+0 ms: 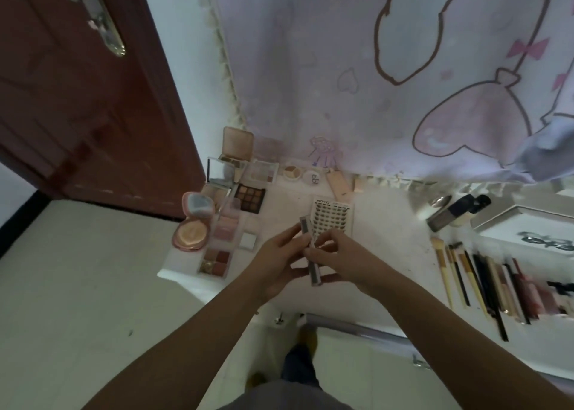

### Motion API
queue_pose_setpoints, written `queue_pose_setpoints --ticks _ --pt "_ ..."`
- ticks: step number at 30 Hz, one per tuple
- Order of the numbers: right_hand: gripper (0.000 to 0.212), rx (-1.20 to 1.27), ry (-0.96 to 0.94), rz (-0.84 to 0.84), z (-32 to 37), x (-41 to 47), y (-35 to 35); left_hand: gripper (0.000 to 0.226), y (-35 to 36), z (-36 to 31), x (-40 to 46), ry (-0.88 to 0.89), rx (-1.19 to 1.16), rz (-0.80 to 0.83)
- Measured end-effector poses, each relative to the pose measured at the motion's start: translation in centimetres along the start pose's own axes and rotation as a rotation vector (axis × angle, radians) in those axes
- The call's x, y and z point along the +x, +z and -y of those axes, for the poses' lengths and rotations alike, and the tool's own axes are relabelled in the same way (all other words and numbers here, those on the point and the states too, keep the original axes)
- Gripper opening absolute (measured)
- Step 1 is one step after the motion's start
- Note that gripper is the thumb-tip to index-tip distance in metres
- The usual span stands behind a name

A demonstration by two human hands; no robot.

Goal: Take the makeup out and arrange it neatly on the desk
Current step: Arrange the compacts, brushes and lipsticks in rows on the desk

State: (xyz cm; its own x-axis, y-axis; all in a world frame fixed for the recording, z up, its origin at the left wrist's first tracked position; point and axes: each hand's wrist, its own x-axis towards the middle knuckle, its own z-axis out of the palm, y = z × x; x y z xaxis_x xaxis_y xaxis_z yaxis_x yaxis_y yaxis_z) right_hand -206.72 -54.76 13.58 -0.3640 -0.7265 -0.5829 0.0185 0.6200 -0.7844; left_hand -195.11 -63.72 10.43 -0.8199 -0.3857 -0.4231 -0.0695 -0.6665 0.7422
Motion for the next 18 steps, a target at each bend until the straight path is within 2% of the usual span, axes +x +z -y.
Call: queue_pose_setpoints --ticks 4,9,12,14,16,18 --pt "0.025 0.092 0.021 0.057 0.3 -0.2 0.4 0.025 -1.2 -0.2 -1.4 0.029 -0.048 0.027" --pt "0.028 0.224 0.066 0.13 0.3 0.2 -0.8 0.024 -2.4 0.2 -1.7 0.034 -0.157 -0.045" --pt "0.026 0.304 0.099 0.074 -0.1 1.4 -2.2 0.024 -3.6 1.0 -1.7 -0.021 -0.249 -0.078" --pt "0.027 0.179 0.091 -0.005 -0.5 2.6 -2.9 0.024 -4.4 2.1 -1.8 -0.082 -0.253 -0.137" --pt "0.022 -0.109 0.018 -0.025 -0.9 3.9 -2.6 0.026 -5.0 3.7 -2.0 -0.166 -0.249 -0.205" --pt "0.026 -0.411 -0.108 -0.001 -1.2 5.6 -1.5 0.02 -5.5 5.2 -2.0 -0.267 -0.264 -0.302"
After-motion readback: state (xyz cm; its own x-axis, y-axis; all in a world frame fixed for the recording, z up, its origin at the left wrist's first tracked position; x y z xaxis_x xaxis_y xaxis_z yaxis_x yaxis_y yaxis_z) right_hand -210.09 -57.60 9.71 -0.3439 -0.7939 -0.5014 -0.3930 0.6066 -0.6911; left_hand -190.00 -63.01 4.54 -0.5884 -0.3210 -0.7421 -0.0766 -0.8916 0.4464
